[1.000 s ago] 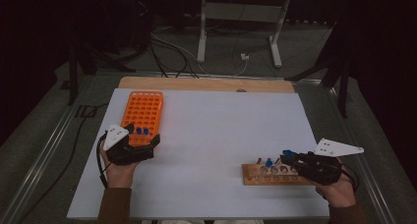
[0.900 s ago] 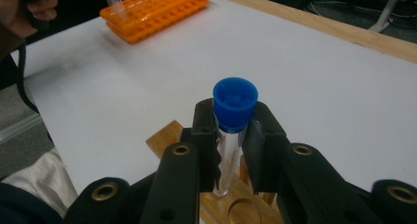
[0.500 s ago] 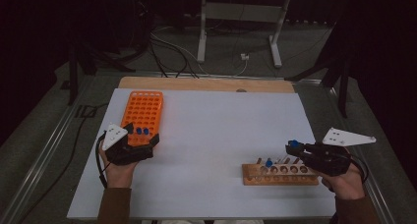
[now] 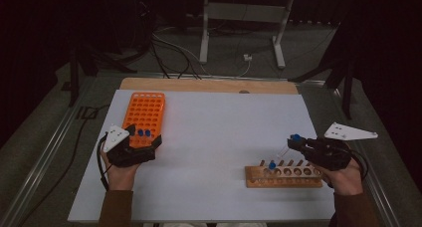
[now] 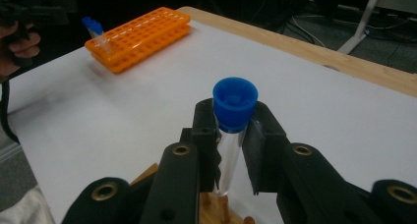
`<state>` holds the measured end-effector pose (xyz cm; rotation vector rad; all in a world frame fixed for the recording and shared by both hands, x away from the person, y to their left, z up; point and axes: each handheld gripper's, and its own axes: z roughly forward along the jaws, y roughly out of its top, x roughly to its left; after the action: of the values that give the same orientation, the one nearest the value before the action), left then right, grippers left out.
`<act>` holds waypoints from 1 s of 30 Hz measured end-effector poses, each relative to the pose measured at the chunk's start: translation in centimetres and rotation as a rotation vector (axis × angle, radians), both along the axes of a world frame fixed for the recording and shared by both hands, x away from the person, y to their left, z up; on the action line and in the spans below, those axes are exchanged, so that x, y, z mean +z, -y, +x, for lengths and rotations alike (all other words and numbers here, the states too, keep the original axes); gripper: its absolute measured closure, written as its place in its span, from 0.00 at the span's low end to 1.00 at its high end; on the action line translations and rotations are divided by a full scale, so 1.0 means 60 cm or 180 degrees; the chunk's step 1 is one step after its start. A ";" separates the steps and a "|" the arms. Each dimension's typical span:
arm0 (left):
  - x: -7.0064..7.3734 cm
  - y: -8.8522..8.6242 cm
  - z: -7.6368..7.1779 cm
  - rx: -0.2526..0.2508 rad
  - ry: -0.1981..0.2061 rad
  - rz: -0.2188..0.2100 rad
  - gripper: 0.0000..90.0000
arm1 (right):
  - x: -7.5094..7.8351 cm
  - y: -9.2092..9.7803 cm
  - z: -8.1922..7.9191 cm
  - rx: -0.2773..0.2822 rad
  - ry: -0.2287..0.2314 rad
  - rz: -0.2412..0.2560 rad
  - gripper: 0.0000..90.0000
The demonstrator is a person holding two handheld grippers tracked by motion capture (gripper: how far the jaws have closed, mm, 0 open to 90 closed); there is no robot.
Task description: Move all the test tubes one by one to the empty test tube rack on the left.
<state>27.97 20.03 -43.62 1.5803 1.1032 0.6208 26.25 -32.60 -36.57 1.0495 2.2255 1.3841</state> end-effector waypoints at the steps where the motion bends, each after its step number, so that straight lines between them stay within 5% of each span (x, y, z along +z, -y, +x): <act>1: 0.001 0.000 0.000 -0.0007 0.0005 0.0002 0.01 | 0.000 -0.001 0.001 -0.0015 0.0000 0.0009 0.86; 12: 0.005 0.007 -0.002 -0.0037 0.0025 0.0018 0.01 | 0.006 -0.019 0.014 -0.0120 0.0035 0.0042 0.86; 30: 0.016 0.022 -0.005 -0.0137 0.0082 0.0074 0.01 | 0.010 -0.067 0.033 -0.0052 0.0084 0.0061 0.86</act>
<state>27.65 18.71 -42.68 1.6076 1.0437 0.6254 28.23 -28.56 -35.96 1.0475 2.1845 1.4071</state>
